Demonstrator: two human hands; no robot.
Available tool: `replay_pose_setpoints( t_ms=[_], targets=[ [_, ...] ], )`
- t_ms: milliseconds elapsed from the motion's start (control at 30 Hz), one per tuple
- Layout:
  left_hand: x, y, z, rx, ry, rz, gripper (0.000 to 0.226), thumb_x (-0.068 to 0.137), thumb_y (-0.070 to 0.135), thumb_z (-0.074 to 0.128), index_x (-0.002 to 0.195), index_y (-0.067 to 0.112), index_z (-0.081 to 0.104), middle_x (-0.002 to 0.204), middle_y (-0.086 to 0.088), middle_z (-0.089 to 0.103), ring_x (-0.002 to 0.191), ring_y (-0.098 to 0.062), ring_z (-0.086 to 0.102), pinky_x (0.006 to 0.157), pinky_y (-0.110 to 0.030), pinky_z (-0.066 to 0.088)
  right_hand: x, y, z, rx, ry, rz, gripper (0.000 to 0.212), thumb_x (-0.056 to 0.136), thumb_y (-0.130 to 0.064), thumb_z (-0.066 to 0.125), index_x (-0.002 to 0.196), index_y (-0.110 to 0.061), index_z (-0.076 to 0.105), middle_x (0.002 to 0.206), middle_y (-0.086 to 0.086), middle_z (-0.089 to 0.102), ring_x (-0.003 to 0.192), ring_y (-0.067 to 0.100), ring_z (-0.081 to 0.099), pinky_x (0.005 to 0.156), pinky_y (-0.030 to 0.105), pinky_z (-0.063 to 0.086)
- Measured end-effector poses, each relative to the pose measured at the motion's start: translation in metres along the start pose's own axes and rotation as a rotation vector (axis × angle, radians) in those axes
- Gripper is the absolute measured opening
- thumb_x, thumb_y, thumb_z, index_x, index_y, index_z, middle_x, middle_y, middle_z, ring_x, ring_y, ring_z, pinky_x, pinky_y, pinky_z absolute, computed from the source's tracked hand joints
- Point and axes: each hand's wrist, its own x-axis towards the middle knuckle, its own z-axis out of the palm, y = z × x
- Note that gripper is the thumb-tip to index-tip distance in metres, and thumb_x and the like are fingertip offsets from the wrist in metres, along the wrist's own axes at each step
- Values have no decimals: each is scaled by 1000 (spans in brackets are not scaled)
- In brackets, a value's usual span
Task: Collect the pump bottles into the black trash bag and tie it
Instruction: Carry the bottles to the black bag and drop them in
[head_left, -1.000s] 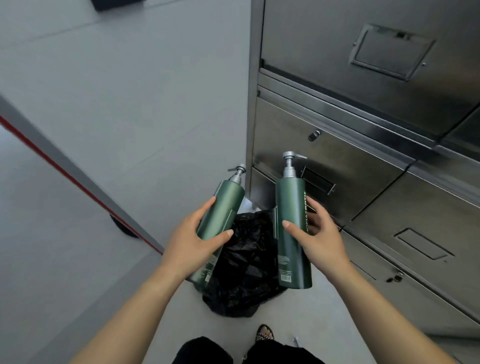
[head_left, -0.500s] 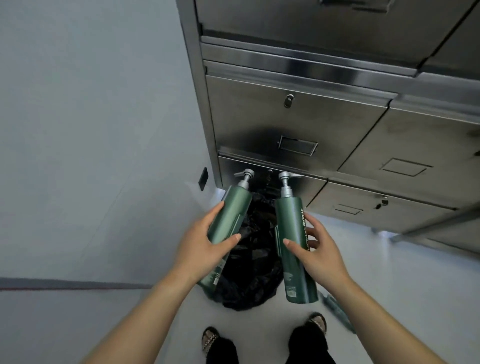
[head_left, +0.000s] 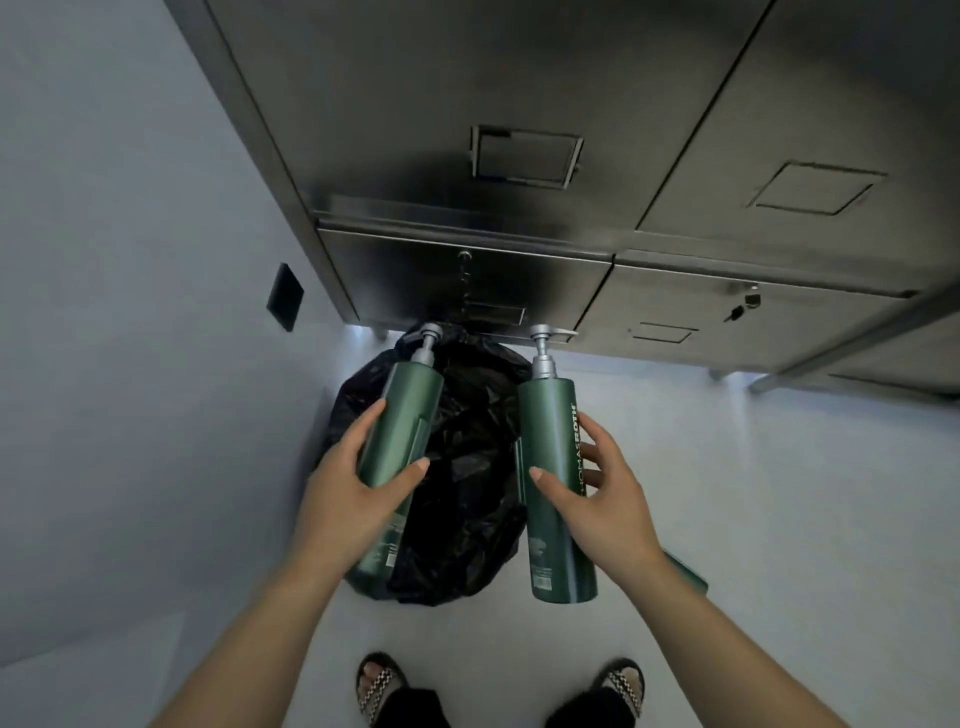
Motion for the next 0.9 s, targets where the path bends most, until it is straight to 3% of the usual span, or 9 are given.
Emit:
replay_pose_setpoints(
  t_ms=[100, 200, 300, 400, 500, 567, 667, 800, 900],
  targets=[
    [41, -63, 48, -20, 23, -11, 74, 67, 53, 73, 130, 58, 34, 117, 26, 51, 102, 5, 52, 84, -24, 45, 46, 70, 27, -4, 16, 4, 72, 71, -40, 74, 130, -51, 35, 114, -17, 55, 99, 0, 58, 79, 20, 51],
    [85, -128, 91, 12, 37, 12, 75, 66, 55, 72, 131, 58, 33, 111, 29, 49, 92, 23, 47, 73, -12, 38, 95, 142, 61, 23, 15, 4, 72, 72, -38, 75, 131, -48, 35, 105, -27, 52, 90, -11, 58, 68, 7, 46],
    [124, -188, 128, 43, 57, 51, 77, 67, 55, 72, 133, 54, 32, 106, 32, 45, 83, 32, 41, 68, -8, 33, 149, 199, 96, 62, 16, -57, 69, 72, -38, 75, 129, -49, 36, 102, -28, 52, 86, -14, 57, 63, 7, 46],
    [165, -240, 167, 75, 76, 115, 76, 71, 50, 72, 136, 49, 32, 110, 28, 46, 85, 18, 46, 68, -5, 32, 204, 244, 132, 114, 27, -143, 68, 71, -41, 74, 127, -51, 36, 103, -26, 54, 84, -14, 58, 64, 10, 48],
    [202, -286, 209, 50, 123, 169, 75, 74, 42, 72, 137, 45, 32, 110, 29, 47, 87, 17, 48, 70, -3, 33, 246, 291, 166, 152, 11, -211, 70, 71, -41, 75, 130, -45, 37, 107, -20, 56, 87, -7, 61, 70, 14, 51],
    [220, -320, 233, 27, 152, 182, 75, 75, 38, 73, 139, 40, 33, 117, 19, 49, 97, 5, 49, 76, -10, 37, 267, 323, 187, 150, 12, -244, 71, 71, -39, 75, 131, -42, 38, 104, -21, 55, 94, 0, 61, 77, 20, 50],
    [233, -361, 253, 88, 135, 179, 76, 75, 38, 73, 140, 37, 33, 127, 8, 51, 107, -8, 51, 87, -24, 41, 283, 358, 211, 117, 31, -275, 70, 72, -36, 76, 132, -37, 39, 94, -26, 53, 87, -5, 59, 70, 9, 46],
    [219, -390, 259, 187, 101, 130, 77, 74, 37, 74, 140, 36, 34, 136, -1, 50, 118, -17, 51, 97, -31, 43, 276, 385, 227, 104, 24, -236, 72, 70, -38, 76, 132, -39, 38, 98, -22, 55, 89, 2, 62, 77, 21, 50],
    [207, -410, 265, 167, 79, 41, 78, 73, 42, 73, 139, 40, 32, 134, 0, 50, 117, -19, 52, 97, -39, 46, 268, 409, 226, 47, 8, -197, 74, 68, -42, 76, 131, -42, 38, 97, -25, 54, 88, -1, 61, 71, 19, 50]
  ],
)
